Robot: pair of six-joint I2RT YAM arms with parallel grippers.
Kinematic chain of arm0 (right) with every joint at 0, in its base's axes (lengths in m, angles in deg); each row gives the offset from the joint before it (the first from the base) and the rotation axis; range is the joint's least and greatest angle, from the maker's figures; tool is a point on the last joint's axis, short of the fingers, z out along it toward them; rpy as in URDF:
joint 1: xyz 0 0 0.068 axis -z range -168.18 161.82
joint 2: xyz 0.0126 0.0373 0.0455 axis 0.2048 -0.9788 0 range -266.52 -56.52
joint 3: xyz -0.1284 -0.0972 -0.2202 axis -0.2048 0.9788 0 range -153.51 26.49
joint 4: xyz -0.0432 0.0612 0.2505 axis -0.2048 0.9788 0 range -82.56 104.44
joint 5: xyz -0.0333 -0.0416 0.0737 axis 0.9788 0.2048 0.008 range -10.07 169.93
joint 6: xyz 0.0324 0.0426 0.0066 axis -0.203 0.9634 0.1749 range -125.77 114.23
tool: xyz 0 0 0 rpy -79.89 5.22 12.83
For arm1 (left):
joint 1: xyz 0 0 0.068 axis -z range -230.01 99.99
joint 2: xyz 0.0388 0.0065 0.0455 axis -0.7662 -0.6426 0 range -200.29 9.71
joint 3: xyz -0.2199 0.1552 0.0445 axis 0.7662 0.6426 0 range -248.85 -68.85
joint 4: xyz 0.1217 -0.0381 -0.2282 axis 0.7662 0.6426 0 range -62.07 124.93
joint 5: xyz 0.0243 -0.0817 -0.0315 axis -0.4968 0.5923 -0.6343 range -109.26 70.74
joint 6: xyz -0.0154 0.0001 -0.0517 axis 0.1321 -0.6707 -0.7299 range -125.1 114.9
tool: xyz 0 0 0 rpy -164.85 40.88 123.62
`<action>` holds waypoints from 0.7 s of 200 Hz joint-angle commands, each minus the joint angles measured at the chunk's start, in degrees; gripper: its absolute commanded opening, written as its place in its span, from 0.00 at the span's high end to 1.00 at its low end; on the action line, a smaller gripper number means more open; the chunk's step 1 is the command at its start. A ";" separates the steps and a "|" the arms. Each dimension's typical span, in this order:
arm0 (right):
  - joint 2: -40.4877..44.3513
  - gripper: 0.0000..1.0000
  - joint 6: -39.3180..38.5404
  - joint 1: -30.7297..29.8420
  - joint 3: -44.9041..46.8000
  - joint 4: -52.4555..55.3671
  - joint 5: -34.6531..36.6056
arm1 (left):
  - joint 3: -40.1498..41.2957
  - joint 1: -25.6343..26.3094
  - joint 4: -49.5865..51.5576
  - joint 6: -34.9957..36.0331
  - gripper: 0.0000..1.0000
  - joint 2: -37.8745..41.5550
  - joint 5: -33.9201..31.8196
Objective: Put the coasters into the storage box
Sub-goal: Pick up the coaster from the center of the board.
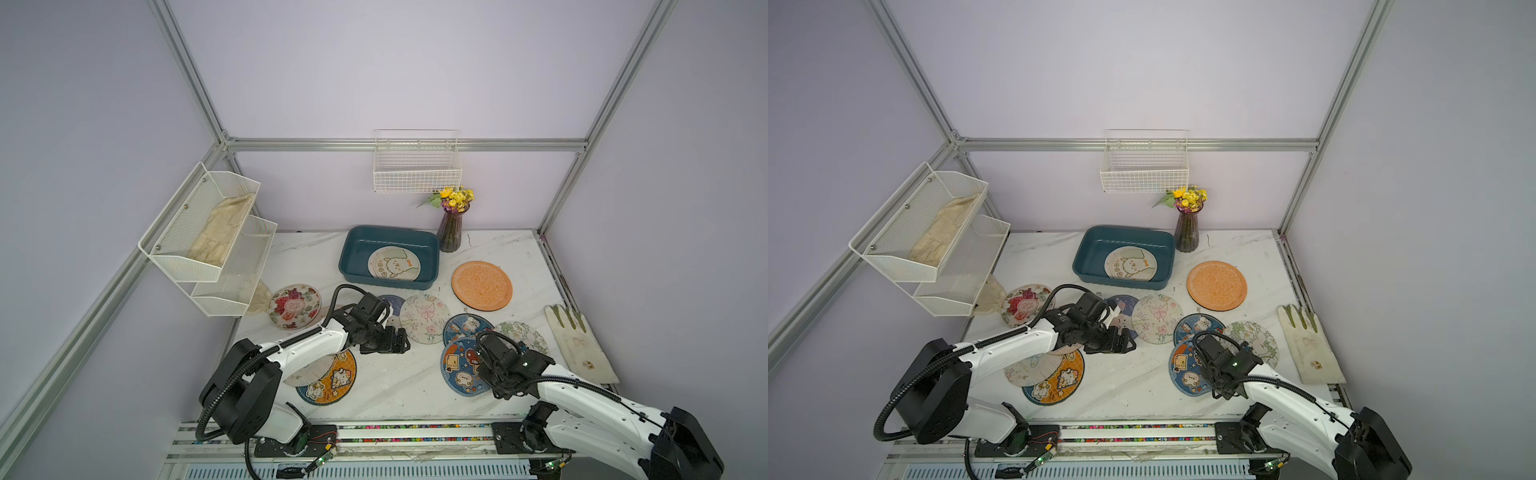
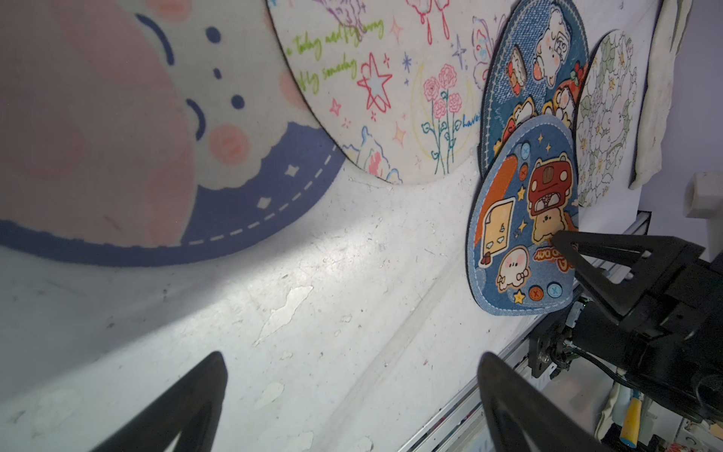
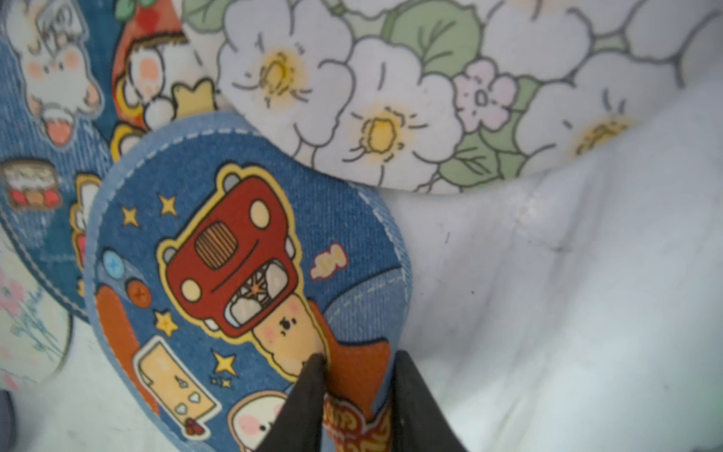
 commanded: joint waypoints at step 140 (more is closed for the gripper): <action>-11.66 1.00 -15.40 0.05 -30.37 5.08 -6.19 | -2.25 -0.54 -2.63 -2.53 0.00 1.55 -1.17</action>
